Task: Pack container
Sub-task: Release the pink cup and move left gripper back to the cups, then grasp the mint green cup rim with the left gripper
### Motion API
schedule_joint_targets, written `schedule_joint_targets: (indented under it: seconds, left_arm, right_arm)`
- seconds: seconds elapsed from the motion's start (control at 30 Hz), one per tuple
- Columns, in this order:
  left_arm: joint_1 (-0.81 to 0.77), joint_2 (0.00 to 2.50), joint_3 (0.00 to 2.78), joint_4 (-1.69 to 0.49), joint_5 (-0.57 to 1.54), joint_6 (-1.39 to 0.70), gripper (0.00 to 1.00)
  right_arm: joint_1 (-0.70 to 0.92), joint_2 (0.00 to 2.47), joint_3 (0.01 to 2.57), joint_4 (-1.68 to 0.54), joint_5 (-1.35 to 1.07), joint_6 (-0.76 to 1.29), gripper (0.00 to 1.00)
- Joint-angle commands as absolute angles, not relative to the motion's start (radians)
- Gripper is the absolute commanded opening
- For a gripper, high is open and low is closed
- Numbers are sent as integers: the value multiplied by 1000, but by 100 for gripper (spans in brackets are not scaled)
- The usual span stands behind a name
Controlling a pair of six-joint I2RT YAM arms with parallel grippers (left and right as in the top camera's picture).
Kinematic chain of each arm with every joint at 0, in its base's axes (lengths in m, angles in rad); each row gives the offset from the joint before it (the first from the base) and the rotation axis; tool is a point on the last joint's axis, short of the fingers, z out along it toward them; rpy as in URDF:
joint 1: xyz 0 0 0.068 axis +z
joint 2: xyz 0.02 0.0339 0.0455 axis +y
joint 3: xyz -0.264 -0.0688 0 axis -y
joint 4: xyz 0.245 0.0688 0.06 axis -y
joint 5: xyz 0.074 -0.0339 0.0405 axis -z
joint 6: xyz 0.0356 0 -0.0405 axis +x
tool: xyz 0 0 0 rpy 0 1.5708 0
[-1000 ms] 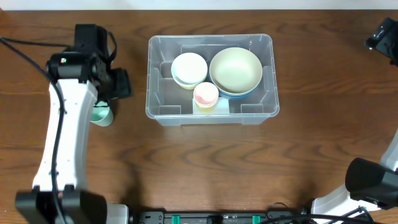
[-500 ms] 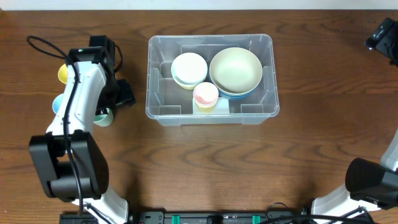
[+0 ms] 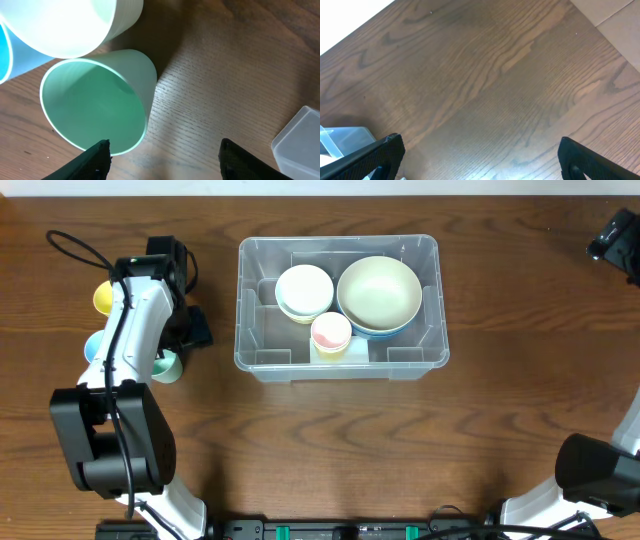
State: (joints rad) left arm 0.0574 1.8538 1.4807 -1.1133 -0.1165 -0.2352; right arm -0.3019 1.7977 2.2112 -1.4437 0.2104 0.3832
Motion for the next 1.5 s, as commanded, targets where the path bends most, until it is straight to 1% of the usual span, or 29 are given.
schedule_joint_targets:
  seconds: [0.0,0.13,0.17,0.23,0.37,0.53,0.57,0.67,0.83,1.0,1.17,1.33,1.47]
  left_arm:
    - [64,1875,1459,-1099,-141,-210,69]
    - [64,1875,1419,-1055,-144,-180,68]
    - [65,1875,1413,-1048,-143,-181,64]
    - [67,1875,1404,-1040,-143,-181,58]
    - [67,1876,1392,-1025,-145,-180,57]
    - [69,1876,1364,-984,-144,-181,50]
    - [69,1876,1356,-978,-144,-181,47]
    - [69,1876,1343,-971,-144,-181,26]
    - [69,1876,1343,-970,-144,-181,6]
    - [69,1876,1344,-982,-142,-203,6]
    - [60,1843,1374,-1032,-87,-208,6]
    - [25,1740,1430,-1100,-86,-207,6]
    - [-23,1593,1445,-1117,-86,-208,6]
  right_arm:
    - [-306,1778,2223,-1445,216,396,99]
    - [-306,1778,2223,-1445,216,396,99]
    - [-306,1778,2223,-1445,216,396,99]
    - [-306,1778,2223,-1445,216,396,99]
    - [-306,1778,2223,-1444,216,396,99]
    - [-306,1778,2223,-1445,216,396,99]
    - [-306,1778,2223,-1445,216,396,99]
    - [-306,1778,2223,-1445,216,396,99]
    - [-306,1778,2223,-1445,216,396,99]
    - [-306,1779,2223,-1445,216,396,99]
    - [-306,1779,2223,-1445,216,396,99]
    - [-306,1779,2223,-1445,216,396,99]
    - [-306,1779,2223,-1445,216,396,99]
